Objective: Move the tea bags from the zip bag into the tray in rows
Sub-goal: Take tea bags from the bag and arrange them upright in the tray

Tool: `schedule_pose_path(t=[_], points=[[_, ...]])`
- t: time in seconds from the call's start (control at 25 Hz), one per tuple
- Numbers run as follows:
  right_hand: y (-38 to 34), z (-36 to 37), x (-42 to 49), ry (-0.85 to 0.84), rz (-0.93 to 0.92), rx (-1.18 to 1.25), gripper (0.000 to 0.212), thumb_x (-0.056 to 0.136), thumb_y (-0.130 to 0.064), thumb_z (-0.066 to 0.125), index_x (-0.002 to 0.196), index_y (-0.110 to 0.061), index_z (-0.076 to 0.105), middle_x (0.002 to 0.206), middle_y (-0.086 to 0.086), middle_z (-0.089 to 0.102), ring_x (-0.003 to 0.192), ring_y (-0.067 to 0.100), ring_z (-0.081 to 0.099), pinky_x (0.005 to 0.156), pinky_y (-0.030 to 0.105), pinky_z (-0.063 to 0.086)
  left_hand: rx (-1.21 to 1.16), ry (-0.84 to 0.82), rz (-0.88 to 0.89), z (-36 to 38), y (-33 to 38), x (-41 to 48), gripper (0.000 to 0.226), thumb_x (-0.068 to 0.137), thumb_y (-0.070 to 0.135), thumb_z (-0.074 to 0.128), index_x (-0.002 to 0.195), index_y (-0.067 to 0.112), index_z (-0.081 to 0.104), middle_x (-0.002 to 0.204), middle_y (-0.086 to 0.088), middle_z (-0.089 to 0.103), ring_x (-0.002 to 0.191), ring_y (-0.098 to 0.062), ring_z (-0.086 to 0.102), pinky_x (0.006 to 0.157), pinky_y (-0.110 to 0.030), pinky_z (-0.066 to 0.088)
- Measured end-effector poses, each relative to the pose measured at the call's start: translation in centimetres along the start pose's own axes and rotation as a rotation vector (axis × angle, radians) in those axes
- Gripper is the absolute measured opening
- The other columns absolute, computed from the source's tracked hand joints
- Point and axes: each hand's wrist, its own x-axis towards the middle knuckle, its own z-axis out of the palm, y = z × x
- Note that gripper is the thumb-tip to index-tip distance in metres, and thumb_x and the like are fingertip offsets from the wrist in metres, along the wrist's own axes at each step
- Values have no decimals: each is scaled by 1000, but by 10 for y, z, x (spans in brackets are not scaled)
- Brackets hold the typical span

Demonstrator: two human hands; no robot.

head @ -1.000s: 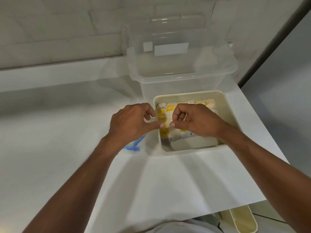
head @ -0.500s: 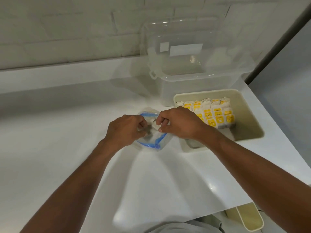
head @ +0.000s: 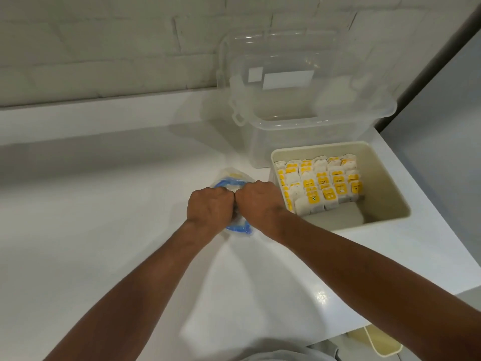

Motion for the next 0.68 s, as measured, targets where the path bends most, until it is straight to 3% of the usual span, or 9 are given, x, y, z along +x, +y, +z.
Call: schedule_pose_path(t=[0.24, 0.36, 0.48, 0.56, 0.68], points=[[7, -3, 11, 38, -16, 85, 24, 97, -23, 52, 118, -20, 62, 119, 3, 62, 108, 23, 62, 85, 32, 47, -102, 26, -60, -14, -12, -5, 19, 93, 35, 52, 98, 28, 69, 87, 6, 63, 74, -19, 54, 64, -26, 37], [18, -11, 8, 44, 40, 232, 22, 89, -26, 58, 109, -25, 65, 107, 2, 65, 99, 25, 64, 72, 30, 42, -202, -21, -73, -24, -22, -6, 12, 86, 34, 57, 94, 29, 66, 84, 6, 58, 76, -21, 55, 65, -27, 38], [33, -19, 3, 6, 34, 436, 14, 84, -27, 62, 98, -25, 66, 98, 0, 67, 94, 24, 61, 73, 31, 47, -396, -109, -60, -31, -31, -3, 6, 81, 31, 60, 87, 31, 59, 87, 9, 65, 82, -19, 62, 65, -29, 46], [40, -22, 1, 17, 24, 533, 7, 83, -27, 62, 89, -29, 61, 94, -3, 67, 91, 21, 60, 72, 31, 47, -544, -161, -52, -36, -35, -4, 11, 81, 24, 59, 88, 31, 60, 86, 10, 68, 82, -18, 65, 70, -34, 53], [45, -23, 1, 39, 31, 639, 11, 85, -25, 61, 89, -36, 59, 93, -6, 68, 89, 18, 62, 74, 32, 50, -733, -175, -63, -43, -39, -6, 26, 84, 12, 54, 96, 30, 68, 78, 8, 70, 78, -16, 66, 75, -34, 52]])
